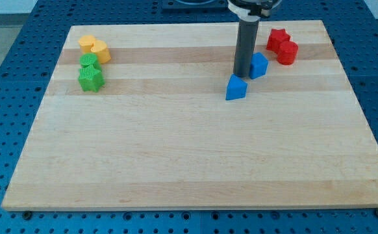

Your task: Move your arm to the left of the blue triangle

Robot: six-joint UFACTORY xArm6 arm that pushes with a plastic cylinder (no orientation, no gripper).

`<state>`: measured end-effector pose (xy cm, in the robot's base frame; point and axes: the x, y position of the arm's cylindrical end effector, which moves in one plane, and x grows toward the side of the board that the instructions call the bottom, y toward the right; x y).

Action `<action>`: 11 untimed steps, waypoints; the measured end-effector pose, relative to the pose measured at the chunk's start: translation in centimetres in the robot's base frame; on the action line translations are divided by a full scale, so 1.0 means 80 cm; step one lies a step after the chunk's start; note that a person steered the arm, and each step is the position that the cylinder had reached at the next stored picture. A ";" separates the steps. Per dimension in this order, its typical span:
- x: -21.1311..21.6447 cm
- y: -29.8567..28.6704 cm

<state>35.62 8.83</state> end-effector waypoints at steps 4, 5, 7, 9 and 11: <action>-0.023 0.055; -0.023 0.047; -0.023 -0.048; 0.023 -0.073; 0.149 -0.064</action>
